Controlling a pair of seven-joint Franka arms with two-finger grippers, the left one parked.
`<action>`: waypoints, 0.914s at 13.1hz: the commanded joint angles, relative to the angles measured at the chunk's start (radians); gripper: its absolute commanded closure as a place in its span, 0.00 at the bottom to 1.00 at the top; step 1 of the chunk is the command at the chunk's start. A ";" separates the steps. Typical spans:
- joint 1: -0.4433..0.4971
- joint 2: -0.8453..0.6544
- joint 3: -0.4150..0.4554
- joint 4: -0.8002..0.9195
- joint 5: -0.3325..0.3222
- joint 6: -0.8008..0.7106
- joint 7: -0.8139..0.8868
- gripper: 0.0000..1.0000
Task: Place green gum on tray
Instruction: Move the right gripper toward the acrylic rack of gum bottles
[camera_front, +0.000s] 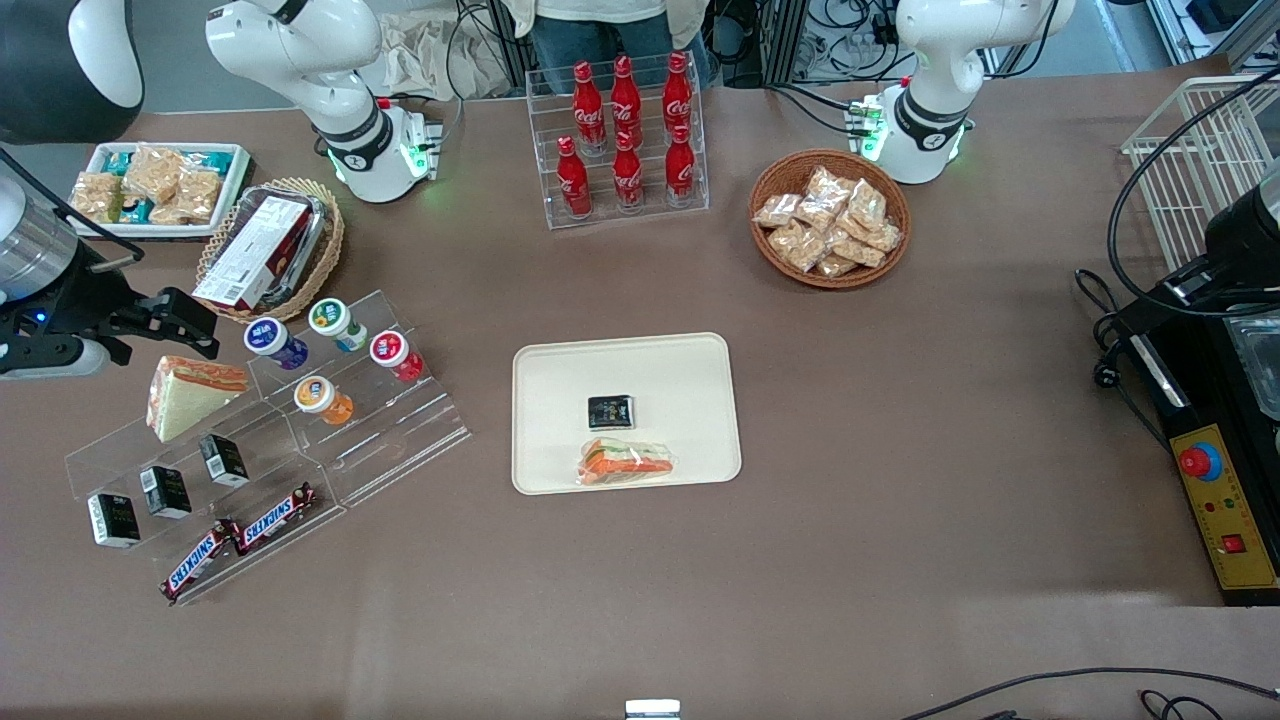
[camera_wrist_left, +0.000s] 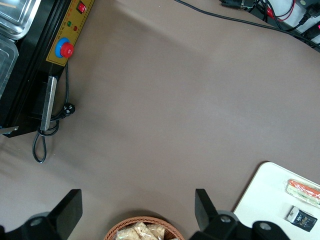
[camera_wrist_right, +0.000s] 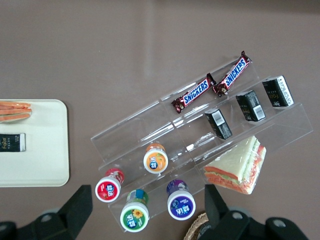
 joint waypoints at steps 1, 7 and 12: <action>-0.009 -0.026 0.001 -0.028 0.012 -0.010 -0.007 0.00; 0.022 -0.099 0.005 -0.130 0.010 0.004 -0.025 0.00; 0.083 -0.192 0.005 -0.298 0.010 -0.037 -0.231 0.00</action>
